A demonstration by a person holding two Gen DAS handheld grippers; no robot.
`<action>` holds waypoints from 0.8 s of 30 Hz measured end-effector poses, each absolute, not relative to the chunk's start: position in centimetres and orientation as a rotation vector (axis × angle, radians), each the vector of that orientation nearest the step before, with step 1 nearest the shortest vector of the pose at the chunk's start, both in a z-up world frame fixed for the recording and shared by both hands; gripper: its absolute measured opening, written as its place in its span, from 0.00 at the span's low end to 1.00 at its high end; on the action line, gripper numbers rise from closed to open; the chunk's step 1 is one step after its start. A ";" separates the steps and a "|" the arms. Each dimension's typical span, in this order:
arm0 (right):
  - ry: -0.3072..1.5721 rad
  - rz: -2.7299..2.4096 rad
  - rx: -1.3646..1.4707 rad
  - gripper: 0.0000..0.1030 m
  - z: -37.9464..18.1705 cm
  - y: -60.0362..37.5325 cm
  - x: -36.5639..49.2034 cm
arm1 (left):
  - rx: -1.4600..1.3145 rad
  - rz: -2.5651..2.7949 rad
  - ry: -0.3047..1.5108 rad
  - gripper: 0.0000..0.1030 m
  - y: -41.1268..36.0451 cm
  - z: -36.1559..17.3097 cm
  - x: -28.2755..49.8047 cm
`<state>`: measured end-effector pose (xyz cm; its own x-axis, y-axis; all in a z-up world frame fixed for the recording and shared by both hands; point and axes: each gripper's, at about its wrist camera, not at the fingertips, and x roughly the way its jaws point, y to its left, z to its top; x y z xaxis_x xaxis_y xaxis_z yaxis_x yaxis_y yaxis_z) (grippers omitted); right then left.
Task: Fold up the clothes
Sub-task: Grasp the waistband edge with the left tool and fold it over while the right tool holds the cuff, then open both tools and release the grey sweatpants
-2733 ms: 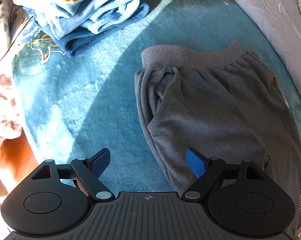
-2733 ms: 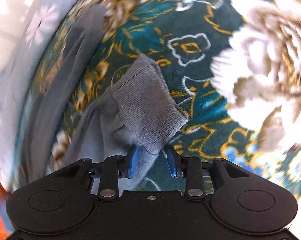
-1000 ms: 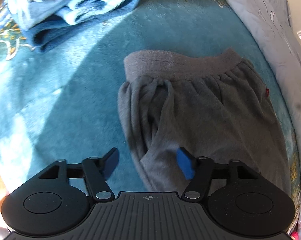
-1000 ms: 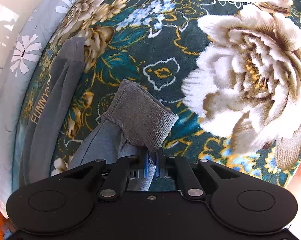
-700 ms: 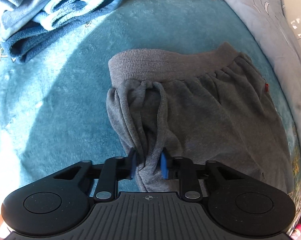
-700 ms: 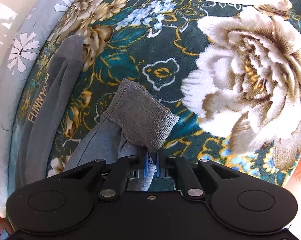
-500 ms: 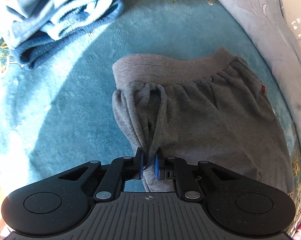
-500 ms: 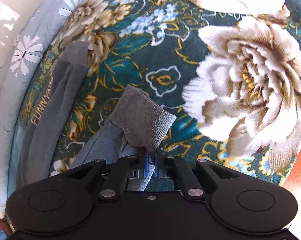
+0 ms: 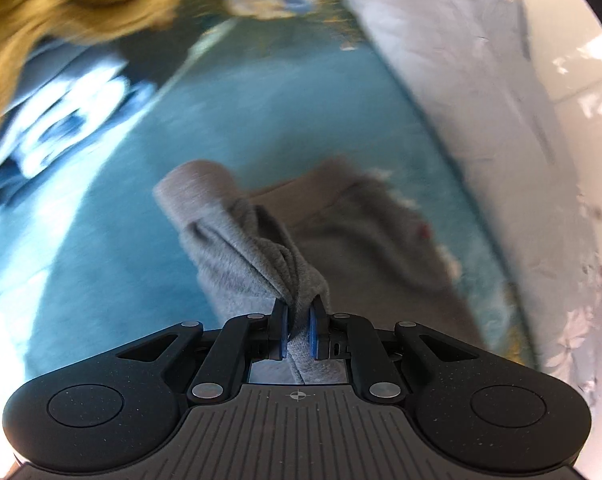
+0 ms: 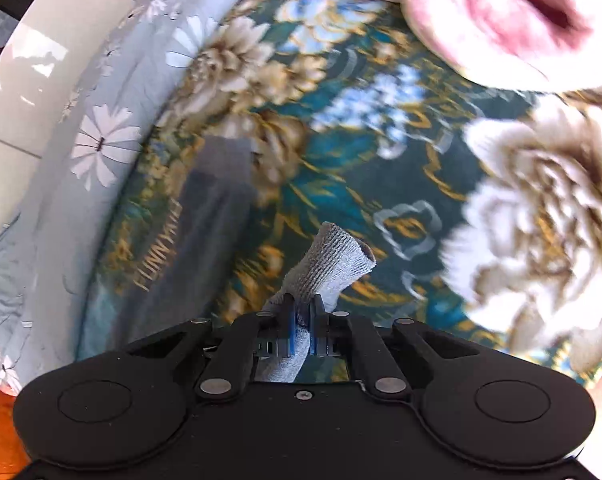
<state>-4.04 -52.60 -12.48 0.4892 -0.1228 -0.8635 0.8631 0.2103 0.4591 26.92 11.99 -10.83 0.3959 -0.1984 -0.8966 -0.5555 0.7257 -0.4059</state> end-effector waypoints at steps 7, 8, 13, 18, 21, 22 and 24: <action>0.831 -0.770 1.144 0.06 -12.4 -56.5 3.0 | -0.789 0.227 1.193 0.07 9.8 -11.7 34.0; 0.836 -0.768 1.142 0.06 -12.5 -57.1 4.1 | -0.783 0.223 1.197 0.08 9.4 -11.9 34.8; 0.895 -0.785 1.146 0.06 -14.4 -59.7 9.4 | -0.769 0.236 1.227 0.08 8.0 -13.4 38.3; 0.965 -0.798 1.131 0.06 -16.1 -61.0 14.4 | -0.747 0.251 1.256 0.08 7.2 -15.1 41.8; 0.990 -0.816 1.135 0.06 -16.9 -61.9 16.8 | -0.749 0.259 1.269 0.08 6.9 -16.0 43.4; 0.999 -0.821 1.133 0.06 -17.0 -62.1 17.5 | -0.754 0.263 1.272 0.08 6.9 -16.3 43.9; 1.013 -0.825 1.127 0.06 -17.3 -62.6 18.8 | -0.784 0.271 1.270 0.08 7.1 -16.6 44.7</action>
